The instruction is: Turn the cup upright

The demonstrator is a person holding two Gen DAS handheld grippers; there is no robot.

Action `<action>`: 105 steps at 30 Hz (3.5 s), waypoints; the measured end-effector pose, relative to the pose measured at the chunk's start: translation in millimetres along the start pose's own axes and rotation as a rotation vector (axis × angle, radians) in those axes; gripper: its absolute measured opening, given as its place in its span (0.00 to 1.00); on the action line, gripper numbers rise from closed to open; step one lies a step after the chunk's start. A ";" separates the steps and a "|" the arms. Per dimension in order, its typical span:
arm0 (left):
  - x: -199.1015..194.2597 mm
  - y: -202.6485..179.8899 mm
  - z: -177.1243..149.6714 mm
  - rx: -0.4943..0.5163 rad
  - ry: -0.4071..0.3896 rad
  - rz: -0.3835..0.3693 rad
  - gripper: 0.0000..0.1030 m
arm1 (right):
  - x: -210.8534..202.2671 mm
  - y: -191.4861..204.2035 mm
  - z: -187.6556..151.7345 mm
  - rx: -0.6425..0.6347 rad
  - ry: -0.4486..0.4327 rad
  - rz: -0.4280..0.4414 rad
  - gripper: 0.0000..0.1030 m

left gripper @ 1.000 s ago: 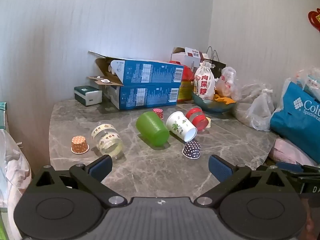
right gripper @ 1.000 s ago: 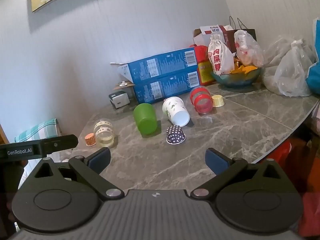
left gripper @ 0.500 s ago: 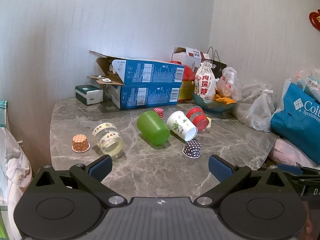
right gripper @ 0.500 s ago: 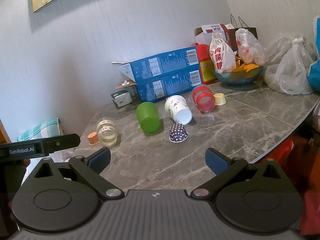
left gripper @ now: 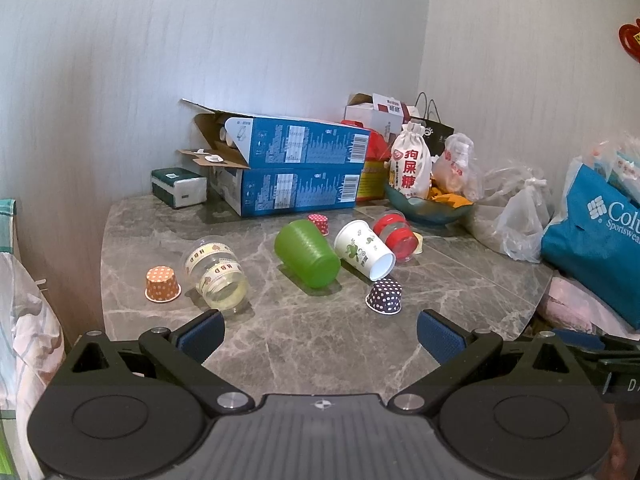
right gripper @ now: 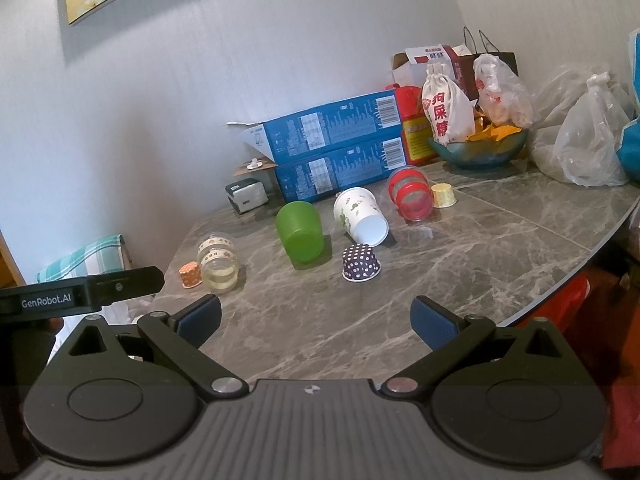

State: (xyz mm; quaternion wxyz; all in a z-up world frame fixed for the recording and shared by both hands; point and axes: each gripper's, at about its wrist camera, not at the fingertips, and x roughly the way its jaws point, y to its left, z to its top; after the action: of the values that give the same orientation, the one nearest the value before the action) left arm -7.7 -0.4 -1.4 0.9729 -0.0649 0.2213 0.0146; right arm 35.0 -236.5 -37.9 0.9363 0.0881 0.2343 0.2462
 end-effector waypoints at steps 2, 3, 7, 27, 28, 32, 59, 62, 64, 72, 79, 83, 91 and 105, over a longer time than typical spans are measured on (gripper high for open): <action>0.0 1.3 -0.5 -0.003 0.004 0.006 1.00 | 0.8 0.3 -0.2 0.000 0.004 0.000 0.99; 1.1 2.2 -0.4 -0.005 0.007 0.009 1.00 | 0.6 0.5 -0.5 0.000 0.004 0.001 0.99; 2.9 5.2 0.7 -0.016 0.013 0.005 1.00 | 0.2 0.7 -1.1 -0.001 0.003 0.004 0.99; 5.5 3.3 1.4 -0.016 0.020 0.003 1.00 | 2.5 -1.6 -1.5 0.011 0.011 0.011 0.99; 5.5 3.3 1.3 -0.016 0.020 0.003 1.00 | 2.4 -1.7 -1.4 0.010 0.011 0.011 0.99; 6.9 2.6 0.5 -0.016 0.024 0.005 1.00 | 3.5 -1.9 -2.0 0.011 0.014 0.013 0.99; 91.7 -27.8 60.0 -0.079 0.175 0.047 1.00 | 11.6 -46.4 4.5 0.075 0.065 0.059 0.99; 141.2 -27.8 85.6 -0.134 0.293 0.051 1.00 | 9.0 -59.2 8.0 0.088 0.068 0.055 0.99; 175.5 -28.2 99.6 -0.162 0.365 0.080 1.00 | 6.7 -68.7 11.1 0.103 0.067 0.055 0.99; 284.7 -14.9 105.1 -0.258 0.549 0.239 0.86 | -3.0 -102.5 20.8 0.133 0.063 0.038 0.99; 314.1 -17.3 95.6 -0.244 0.594 0.294 0.86 | 1.5 -131.1 22.7 0.197 0.063 0.038 0.99; 325.1 -15.3 90.7 -0.236 0.615 0.316 0.80 | 7.3 -134.1 21.0 0.198 0.079 0.042 0.99; 322.3 -16.6 82.2 -0.190 0.624 0.353 0.63 | 10.3 -132.8 19.6 0.203 0.089 0.046 0.99; 208.0 -26.6 84.1 -0.076 0.487 0.210 0.63 | 4.8 -98.8 17.9 0.168 0.080 0.095 0.99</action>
State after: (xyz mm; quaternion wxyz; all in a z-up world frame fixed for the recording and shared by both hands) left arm 217.4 -15.7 -13.0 0.8809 -0.0799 0.4538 0.1079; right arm 88.7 -320.3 -51.8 0.9028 0.1673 0.2869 0.2732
